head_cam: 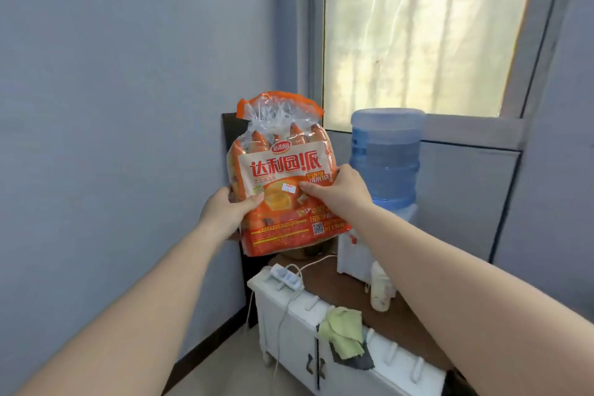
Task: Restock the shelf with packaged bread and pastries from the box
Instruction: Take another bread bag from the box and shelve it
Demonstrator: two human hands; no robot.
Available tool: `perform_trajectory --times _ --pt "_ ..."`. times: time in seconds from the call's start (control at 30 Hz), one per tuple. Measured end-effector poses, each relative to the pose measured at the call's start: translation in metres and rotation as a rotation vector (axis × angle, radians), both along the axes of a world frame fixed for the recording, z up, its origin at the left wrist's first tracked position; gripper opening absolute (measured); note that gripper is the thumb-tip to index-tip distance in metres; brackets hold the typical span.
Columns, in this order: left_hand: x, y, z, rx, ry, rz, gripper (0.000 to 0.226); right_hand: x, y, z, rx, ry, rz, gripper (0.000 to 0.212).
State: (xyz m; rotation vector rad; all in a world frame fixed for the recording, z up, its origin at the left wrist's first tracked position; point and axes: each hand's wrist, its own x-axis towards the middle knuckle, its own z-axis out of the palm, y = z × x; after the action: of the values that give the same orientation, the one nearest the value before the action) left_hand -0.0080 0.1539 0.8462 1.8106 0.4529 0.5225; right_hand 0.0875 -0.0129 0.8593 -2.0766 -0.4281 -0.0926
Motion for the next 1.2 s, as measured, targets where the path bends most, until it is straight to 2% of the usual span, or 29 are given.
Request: perform_trajectory --times 0.33,0.47,0.6,0.8,0.93,1.07,1.2 --pt "0.048 -0.17 0.065 0.055 -0.137 -0.459 0.057 -0.031 -0.195 0.064 0.037 -0.145 -0.426 0.04" --pt "0.046 -0.244 0.086 0.04 -0.17 -0.605 0.055 -0.055 -0.269 0.083 0.043 -0.196 -0.586 0.054" --pt "0.034 -0.316 0.1 -0.001 -0.181 -0.762 0.054 -0.087 -0.344 0.094 0.038 -0.221 -0.724 0.064" --pt "0.004 -0.435 0.107 -0.008 -0.194 -0.95 0.044 -0.161 -0.456 0.1 0.042 -0.238 -0.875 0.05" --pt "-0.025 -0.519 0.107 -0.008 -0.2 -1.067 0.037 -0.208 -0.532 0.1 -0.007 -0.247 -1.044 0.064" --pt "-0.056 -0.594 0.102 -0.01 -0.207 -1.16 0.032 -0.256 -0.598 0.096 -0.012 -0.209 -1.123 0.068" --pt "-0.081 -0.655 0.093 0.032 -0.217 -1.213 0.031 -0.295 -0.65 0.087 0.018 -0.201 -1.152 0.057"
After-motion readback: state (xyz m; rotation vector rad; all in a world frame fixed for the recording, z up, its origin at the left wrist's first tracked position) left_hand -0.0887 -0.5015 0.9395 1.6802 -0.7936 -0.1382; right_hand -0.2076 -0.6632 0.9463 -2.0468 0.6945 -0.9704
